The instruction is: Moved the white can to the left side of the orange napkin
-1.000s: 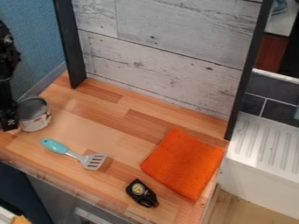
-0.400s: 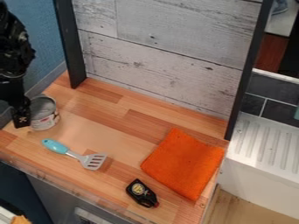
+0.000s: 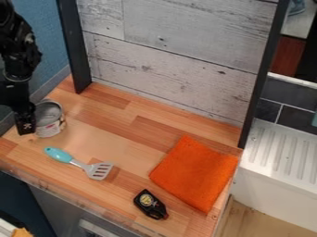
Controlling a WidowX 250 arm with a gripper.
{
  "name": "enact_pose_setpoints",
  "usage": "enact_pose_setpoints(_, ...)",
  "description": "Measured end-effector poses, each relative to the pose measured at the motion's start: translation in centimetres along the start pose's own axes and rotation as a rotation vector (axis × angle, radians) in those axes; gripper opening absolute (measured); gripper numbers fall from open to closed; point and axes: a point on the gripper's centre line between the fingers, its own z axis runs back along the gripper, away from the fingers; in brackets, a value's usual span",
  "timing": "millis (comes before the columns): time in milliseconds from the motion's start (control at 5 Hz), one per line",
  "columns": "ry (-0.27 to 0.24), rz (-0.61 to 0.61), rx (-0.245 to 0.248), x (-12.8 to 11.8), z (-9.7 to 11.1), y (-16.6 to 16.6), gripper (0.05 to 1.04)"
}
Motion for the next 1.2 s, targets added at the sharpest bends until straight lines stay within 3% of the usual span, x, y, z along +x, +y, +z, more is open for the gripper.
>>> enact_pose_setpoints(200,0.002,-0.027,0.000,-1.2,-0.1,0.0,1.000)
enact_pose_setpoints(400,0.028,-0.103,-0.002,-4.2,0.6,1.3,1.000)
enact_pose_setpoints(800,0.101,-0.298,-0.051,-10.5,3.0,4.4,1.000)
enact_pose_setpoints(1200,0.206,-0.455,-0.054,-16.9,5.2,8.2,0.999)
